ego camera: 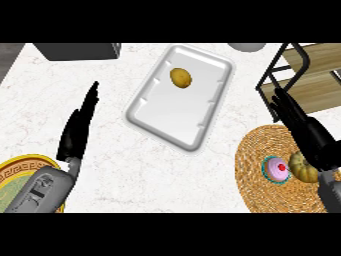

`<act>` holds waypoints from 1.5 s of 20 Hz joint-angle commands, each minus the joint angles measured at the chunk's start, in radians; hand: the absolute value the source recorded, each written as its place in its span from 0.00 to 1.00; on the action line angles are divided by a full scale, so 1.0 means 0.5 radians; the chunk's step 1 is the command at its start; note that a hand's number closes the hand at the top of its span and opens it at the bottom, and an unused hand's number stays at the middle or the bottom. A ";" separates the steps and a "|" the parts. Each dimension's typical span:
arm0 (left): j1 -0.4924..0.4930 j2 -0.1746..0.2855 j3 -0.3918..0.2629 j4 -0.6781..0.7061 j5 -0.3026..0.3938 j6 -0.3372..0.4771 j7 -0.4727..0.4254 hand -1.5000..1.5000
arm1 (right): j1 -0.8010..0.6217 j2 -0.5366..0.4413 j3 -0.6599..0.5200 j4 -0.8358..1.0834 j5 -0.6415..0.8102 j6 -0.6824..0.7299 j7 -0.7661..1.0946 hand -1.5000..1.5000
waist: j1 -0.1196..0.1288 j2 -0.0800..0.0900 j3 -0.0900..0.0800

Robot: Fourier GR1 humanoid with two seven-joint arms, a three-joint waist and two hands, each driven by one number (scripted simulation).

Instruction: Pick the cupcake from the placemat and place it in the tiered shelf

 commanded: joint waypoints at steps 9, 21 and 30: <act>0.208 -0.008 0.310 -0.353 0.265 -0.016 -0.178 0.50 | -0.246 -0.052 -0.037 0.124 -0.391 0.660 0.080 0.00 | 0.109 0.050 -0.035; 0.435 0.082 0.372 -0.508 0.310 -0.131 -0.166 0.50 | -0.438 -0.802 -0.169 -0.185 -0.201 1.733 -0.104 0.00 | 0.061 0.028 -0.036; 0.460 0.077 0.467 -0.521 0.329 -0.113 -0.214 0.50 | -0.421 -1.026 -0.184 -0.962 0.615 1.569 -0.046 0.00 | 0.015 0.027 -0.033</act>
